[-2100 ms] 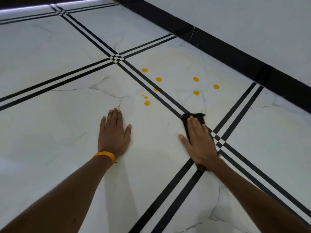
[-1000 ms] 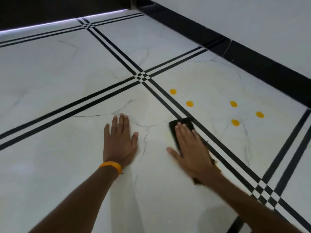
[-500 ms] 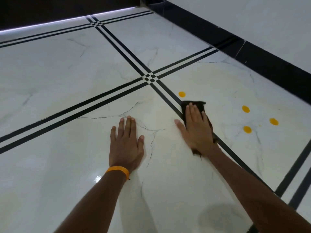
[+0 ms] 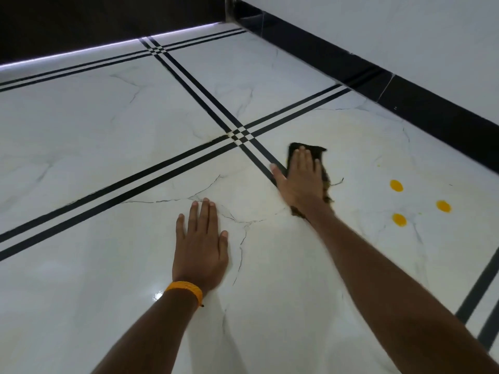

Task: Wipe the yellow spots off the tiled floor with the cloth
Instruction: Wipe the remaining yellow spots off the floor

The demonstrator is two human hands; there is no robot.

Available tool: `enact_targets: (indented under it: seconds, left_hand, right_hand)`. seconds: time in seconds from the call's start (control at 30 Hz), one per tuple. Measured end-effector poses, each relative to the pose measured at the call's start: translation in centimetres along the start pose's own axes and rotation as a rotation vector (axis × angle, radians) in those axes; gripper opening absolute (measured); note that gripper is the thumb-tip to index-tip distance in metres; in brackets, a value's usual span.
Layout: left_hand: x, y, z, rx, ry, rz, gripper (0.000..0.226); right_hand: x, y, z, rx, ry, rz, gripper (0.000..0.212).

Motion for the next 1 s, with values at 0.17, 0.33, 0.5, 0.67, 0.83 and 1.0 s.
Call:
enact_targets:
  seconds: [0.17, 0.33, 0.5, 0.67, 0.83, 1.0]
  left_hand:
    - [-0.2, 0.2, -0.1, 0.0, -0.008, 0.002, 0.068]
    - [0.0, 0.1, -0.3, 0.011, -0.022, 0.007, 0.068]
    - [0.0, 0.1, -0.2, 0.012, -0.028, 0.004, 0.069]
    - [-0.1, 0.2, -0.3, 0.008, -0.024, 0.013, 0.069]
    - [-0.3, 0.4, -0.1, 0.009, -0.039, 0.008, 0.068]
    - [-0.4, 0.4, -0.2, 0.002, -0.036, 0.011, 0.068]
  right_hand:
    - [0.7, -3.0, 7.9, -0.409, 0.001, 0.004, 0.1]
    - [-0.5, 1.7, -1.3, -0.061, 0.043, -0.012, 0.097]
    - [-1.3, -7.1, -3.4, -0.285, 0.023, 0.001, 0.093]
    - [0.3, -6.4, 4.7, -0.758, 0.051, 0.054, 0.089]
    - [-1.0, -1.3, -4.2, -0.233, 0.06, -0.022, 0.104]
    - [-1.2, -10.0, -2.7, -0.423, 0.053, 0.006, 0.091]
Point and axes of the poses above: each hand's wrist, its own z-axis away from the middle knuckle, its own x-axis out of the palm, y = z × x, the point moved 6 cm from there along -z, towards the middle knuckle, and after that the axes turned 11 degrees about z, right-handed, at the moved point
